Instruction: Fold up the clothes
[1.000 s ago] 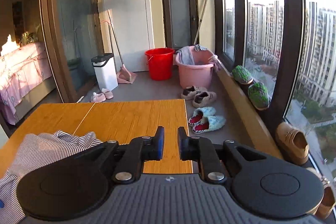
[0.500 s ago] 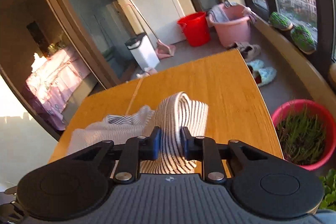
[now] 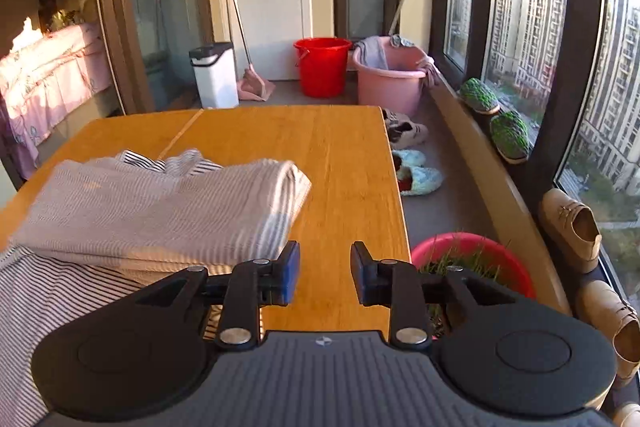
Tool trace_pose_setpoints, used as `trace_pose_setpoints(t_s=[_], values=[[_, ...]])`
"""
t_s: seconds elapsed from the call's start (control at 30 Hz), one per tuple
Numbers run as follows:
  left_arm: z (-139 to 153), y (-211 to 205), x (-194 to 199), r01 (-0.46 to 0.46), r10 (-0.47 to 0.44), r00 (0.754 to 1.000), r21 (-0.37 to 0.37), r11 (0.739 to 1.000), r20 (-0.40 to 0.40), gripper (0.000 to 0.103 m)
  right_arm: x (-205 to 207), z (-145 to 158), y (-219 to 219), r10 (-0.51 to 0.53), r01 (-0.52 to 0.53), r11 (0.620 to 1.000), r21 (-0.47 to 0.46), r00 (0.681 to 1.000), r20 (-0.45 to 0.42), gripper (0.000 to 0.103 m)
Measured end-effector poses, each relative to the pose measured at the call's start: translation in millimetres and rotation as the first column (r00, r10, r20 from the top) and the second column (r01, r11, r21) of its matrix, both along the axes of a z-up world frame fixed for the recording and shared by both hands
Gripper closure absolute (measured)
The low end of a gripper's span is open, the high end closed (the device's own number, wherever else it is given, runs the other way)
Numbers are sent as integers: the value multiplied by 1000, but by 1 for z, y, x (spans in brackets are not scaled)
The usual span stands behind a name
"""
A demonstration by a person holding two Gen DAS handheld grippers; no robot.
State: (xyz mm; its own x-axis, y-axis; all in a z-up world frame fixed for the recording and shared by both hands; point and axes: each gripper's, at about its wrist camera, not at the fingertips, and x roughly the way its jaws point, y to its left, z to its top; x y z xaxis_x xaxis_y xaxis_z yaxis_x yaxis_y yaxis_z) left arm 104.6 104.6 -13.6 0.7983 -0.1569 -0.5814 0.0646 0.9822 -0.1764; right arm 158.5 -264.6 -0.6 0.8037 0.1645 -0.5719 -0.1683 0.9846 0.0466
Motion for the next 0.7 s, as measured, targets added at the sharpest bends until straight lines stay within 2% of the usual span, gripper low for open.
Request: trace_pose_setpoints(t_s=[0.1, 0.17, 0.23, 0.33, 0.43, 0.5, 0.57, 0.67, 0.7], values=[[-3, -25, 0, 107, -106, 994, -65, 992, 20, 0, -19, 22, 16, 78, -80, 997, 18, 991, 109, 74], [-6, -44, 1, 160, -158, 987, -71, 985, 30, 0, -26, 34, 27, 129, -141, 988, 69, 979, 156, 61], [-10, -55, 3, 178, -175, 983, -52, 983, 47, 0, -24, 37, 39, 193, -213, 970, 114, 968, 162, 46], [-23, -58, 12, 165, -164, 986, -50, 985, 24, 0, -6, 22, 56, 234, -244, 962, 125, 969, 84, 43], [-37, -49, 21, 108, -110, 993, -43, 993, -50, 0, 20, -9, 53, 164, -154, 979, 134, 984, -72, 42], [-46, -38, 23, 63, -66, 996, -38, 997, -68, 0, 24, -25, 39, 150, -131, 970, 207, 985, -80, 42], [-48, -29, 22, 31, -35, 997, -46, 998, -71, 0, 21, -28, 33, 152, -131, 963, 237, 986, -73, 42], [-49, -27, 21, 30, -32, 997, -44, 999, -64, 0, 14, -31, 39, 163, -150, 967, 204, 985, -50, 34], [-49, -28, 20, 32, -34, 997, -35, 999, -62, 0, 12, -33, 44, 177, -167, 969, 180, 984, -39, 27]])
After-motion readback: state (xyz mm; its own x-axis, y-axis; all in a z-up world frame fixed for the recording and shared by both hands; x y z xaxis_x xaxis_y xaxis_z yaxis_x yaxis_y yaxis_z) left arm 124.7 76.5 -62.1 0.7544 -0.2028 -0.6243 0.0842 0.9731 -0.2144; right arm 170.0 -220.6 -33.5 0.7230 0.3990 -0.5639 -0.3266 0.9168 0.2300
